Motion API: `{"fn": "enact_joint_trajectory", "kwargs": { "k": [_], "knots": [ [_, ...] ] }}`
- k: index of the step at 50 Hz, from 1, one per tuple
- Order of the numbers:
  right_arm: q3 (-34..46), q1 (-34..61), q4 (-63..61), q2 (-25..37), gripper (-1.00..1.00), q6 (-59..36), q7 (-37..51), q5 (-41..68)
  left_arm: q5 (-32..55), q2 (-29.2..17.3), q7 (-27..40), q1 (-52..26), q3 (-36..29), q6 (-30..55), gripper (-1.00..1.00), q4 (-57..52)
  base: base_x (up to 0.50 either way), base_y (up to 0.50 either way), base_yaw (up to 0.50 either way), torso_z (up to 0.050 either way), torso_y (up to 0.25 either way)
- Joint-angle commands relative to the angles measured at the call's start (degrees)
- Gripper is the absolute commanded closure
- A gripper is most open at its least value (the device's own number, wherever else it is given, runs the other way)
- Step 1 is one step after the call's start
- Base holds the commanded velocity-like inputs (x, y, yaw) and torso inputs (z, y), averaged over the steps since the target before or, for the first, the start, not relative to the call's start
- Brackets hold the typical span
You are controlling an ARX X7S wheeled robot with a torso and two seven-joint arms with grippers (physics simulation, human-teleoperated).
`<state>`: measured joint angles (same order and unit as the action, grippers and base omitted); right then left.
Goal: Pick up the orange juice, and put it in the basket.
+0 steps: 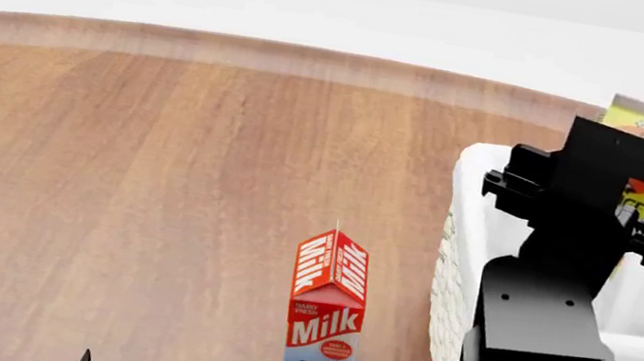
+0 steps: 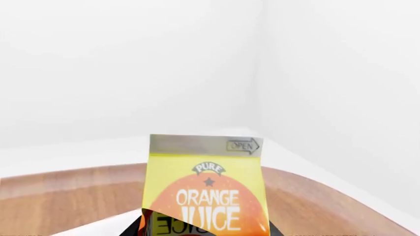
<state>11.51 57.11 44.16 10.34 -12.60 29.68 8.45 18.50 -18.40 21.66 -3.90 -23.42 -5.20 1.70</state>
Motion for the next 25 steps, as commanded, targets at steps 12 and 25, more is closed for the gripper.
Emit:
{"fn": "enact_joint_trajectory", "kwargs": {
  "k": [12,25],
  "knots": [
    [0.61,0.71,3.23,0.34,1.0,3.11,0.16,-2.9,0.17,-0.17,0.2,-0.08,-0.25,-0.1,-1.0,0.03,0.0,0.0,0.0,0.0,0.001],
    [1.38,1.66,7.56,-0.32,1.0,6.11,0.06,-3.35,0.27,-0.26,0.32,-0.13,-0.4,-0.16,-1.0,0.04,0.0,0.0,0.0,0.0,0.001]
  ]
}}
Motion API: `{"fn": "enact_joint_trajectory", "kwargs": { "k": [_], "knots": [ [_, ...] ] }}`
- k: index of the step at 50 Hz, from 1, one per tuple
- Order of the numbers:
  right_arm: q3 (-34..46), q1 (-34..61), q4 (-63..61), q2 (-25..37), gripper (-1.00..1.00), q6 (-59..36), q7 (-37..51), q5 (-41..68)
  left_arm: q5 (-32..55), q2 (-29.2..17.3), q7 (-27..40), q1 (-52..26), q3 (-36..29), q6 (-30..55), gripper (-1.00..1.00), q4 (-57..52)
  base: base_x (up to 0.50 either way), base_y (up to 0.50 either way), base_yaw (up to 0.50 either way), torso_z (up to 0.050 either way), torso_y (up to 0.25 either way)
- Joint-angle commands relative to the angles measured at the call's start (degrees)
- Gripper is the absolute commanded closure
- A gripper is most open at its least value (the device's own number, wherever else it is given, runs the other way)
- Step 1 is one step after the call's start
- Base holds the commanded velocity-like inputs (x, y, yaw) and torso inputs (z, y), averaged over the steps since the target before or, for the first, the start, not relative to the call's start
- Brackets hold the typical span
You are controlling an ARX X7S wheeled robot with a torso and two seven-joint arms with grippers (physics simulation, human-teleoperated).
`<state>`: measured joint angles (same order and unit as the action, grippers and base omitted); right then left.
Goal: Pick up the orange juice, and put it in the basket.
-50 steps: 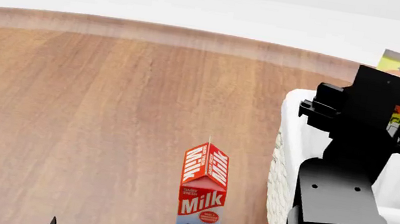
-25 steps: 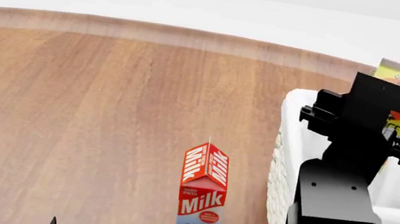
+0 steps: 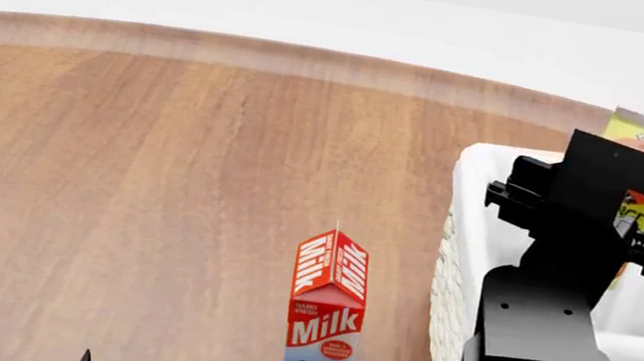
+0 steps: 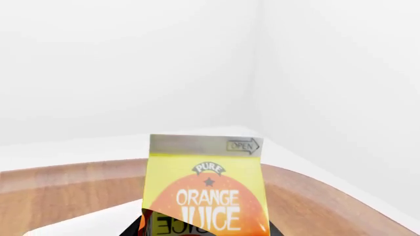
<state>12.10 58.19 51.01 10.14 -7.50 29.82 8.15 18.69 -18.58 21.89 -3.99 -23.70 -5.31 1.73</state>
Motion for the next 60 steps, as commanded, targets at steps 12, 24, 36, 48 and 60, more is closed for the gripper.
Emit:
{"fn": "enact_joint_trajectory", "kwargs": {
  "k": [12,24,36,48,60],
  "knots": [
    [1.05,1.4,3.74,-0.22,1.0,2.9,-0.05,-3.11,0.17,-0.16,0.2,-0.08,-0.25,-0.1,-1.0,0.03,0.0,0.0,0.0,0.0,0.001],
    [1.41,1.44,2.63,-0.36,-1.0,1.84,0.35,-3.15,0.25,-0.25,0.3,-0.12,-0.38,-0.15,-1.0,0.05,0.0,0.0,0.0,0.001,0.0],
    [1.96,0.63,1.01,-0.27,-1.0,1.25,0.51,-3.25,0.34,-0.33,0.4,-0.16,-0.51,-0.2,-1.0,0.06,0.0,0.0,0.0,0.0,0.0],
    [2.85,-11.26,-27.41,2.81,-1.0,-6.95,-1.06,-1.32,0.42,-0.41,0.5,-0.2,-0.63,-0.25,-1.0,0.08,0.0,0.0,0.0,0.0,0.0],
    [2.62,-16.63,-39.4,5.87,-1.0,-8.28,-2.99,0.56,0.51,-0.49,0.6,-0.24,-0.76,-0.3,-1.0,0.1,0.0,0.0,0.0,0.0,0.0]
  ]
}}
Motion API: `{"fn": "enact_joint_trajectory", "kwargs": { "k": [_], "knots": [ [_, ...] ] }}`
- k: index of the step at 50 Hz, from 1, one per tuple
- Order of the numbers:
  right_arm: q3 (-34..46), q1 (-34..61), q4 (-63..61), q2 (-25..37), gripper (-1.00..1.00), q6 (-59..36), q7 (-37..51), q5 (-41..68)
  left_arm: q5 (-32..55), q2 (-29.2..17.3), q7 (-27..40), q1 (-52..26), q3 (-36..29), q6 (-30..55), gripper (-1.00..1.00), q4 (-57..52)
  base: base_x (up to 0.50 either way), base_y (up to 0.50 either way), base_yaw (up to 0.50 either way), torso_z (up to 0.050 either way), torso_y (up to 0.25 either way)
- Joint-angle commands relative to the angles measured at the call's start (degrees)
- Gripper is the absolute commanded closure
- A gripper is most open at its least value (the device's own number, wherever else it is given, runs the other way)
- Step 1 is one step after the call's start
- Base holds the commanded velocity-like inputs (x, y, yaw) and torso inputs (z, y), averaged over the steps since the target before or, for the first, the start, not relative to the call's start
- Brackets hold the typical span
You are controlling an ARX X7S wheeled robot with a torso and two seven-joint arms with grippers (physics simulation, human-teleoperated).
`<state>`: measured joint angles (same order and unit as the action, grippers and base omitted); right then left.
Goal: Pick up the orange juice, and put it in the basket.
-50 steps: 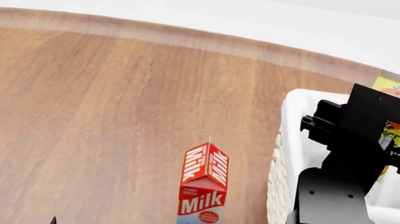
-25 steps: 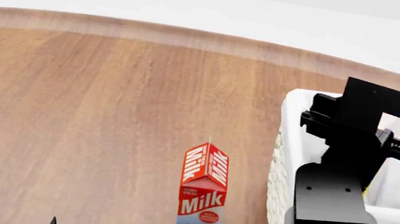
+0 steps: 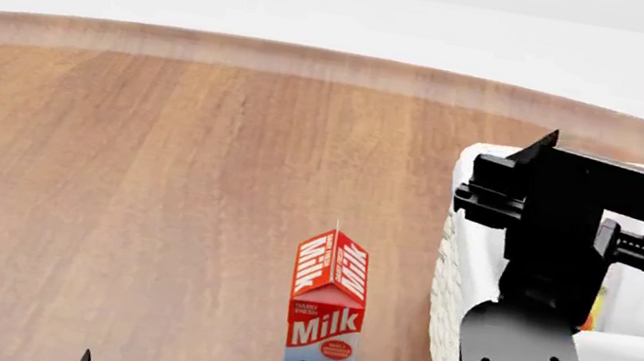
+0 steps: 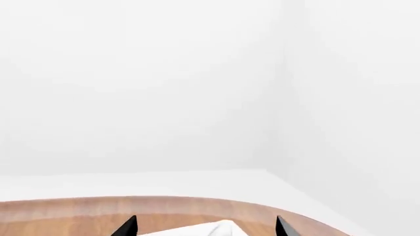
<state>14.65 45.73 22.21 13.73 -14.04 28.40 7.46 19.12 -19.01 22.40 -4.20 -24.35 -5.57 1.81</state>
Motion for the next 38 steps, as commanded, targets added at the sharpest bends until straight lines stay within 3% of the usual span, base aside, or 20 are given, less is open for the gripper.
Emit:
{"fn": "enact_joint_trajectory", "kwargs": {
  "k": [1,38],
  "knots": [
    [0.09,-4.0,-10.58,2.35,-1.0,-1.64,-1.71,1.27,0.08,-0.08,0.1,-0.04,-0.12,-0.05,-1.0,0.02,0.0,0.0,0.0,0.0,0.0],
    [-0.94,-14.76,-38.15,7.78,-1.0,-5.62,-1.12,3.98,0.33,-0.32,0.39,-0.16,-0.5,-0.2,-1.0,0.06,0.0,0.0,0.0,0.0,0.0]
  ]
}}
